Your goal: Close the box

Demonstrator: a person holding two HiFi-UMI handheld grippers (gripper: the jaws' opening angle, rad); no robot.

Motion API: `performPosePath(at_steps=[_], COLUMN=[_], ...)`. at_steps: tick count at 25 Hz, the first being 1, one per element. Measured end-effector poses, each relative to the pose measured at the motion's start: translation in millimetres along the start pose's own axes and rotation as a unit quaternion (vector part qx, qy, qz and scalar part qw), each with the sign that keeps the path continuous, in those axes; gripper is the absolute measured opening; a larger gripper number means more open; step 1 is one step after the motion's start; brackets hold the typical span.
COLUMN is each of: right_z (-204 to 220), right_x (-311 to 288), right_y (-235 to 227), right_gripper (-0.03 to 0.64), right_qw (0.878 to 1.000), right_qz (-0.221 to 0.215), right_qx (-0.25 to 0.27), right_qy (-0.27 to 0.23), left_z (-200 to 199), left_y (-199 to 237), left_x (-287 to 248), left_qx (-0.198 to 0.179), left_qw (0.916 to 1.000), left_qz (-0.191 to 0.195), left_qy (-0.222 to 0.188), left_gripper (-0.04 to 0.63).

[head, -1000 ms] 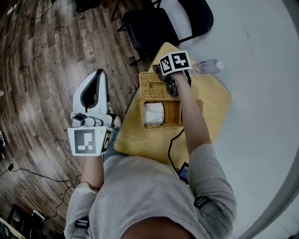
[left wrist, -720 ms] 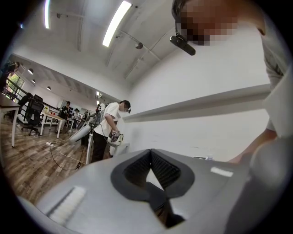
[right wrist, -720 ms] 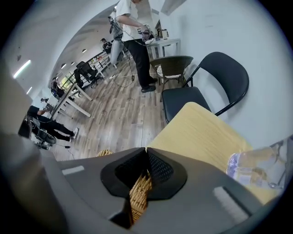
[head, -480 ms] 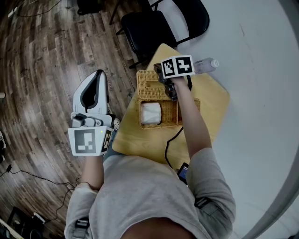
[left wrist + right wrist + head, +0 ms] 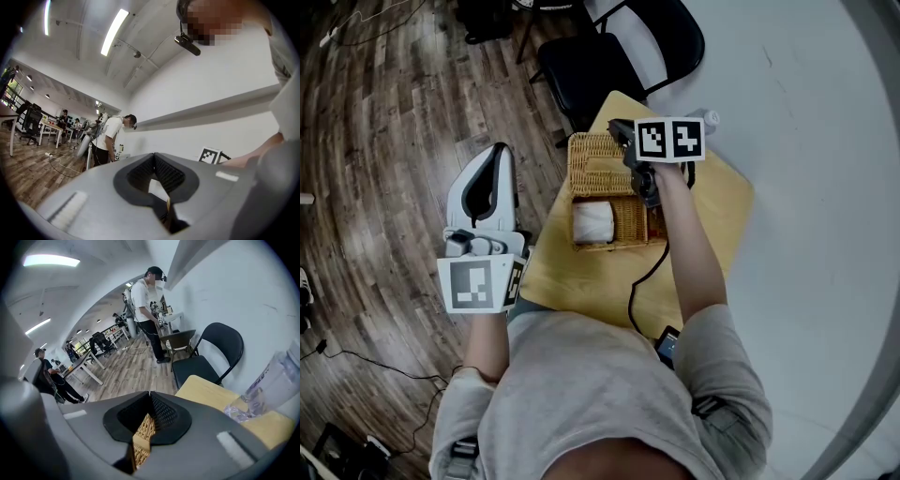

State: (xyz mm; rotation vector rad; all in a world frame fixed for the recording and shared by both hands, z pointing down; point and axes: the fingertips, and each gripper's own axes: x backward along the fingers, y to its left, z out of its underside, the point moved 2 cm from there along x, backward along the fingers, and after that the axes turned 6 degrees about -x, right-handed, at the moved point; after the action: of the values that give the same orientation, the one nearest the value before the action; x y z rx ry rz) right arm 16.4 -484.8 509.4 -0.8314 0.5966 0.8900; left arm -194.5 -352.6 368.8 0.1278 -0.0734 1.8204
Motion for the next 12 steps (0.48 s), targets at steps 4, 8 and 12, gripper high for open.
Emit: performPosePath(at_steps=[4, 8, 12], right_z=[-1, 3, 13], right_x=[24, 50, 74], right_y=[14, 28, 39], right_gripper=[0.014, 0.014, 0.014], right_qw=[1.0, 0.998, 0.997], right_qz=[-0.017, -0.032, -0.044], right_qx=[0.007, 0.021, 0.027], right_qy=[-0.025, -0.046, -0.064], left_z=[-12, -25, -35], left_y=[-8, -16, -26], left_x=[11, 24, 39], left_qx=[-0.008, -0.015, -0.019], left_qw=[0.9999, 0.9996, 0.9993], left_qz=[-0.005, -0.011, -0.016], left_qy=[-0.01, -0.021, -0.029], left_gripper=[0.058, 0.058, 0.058])
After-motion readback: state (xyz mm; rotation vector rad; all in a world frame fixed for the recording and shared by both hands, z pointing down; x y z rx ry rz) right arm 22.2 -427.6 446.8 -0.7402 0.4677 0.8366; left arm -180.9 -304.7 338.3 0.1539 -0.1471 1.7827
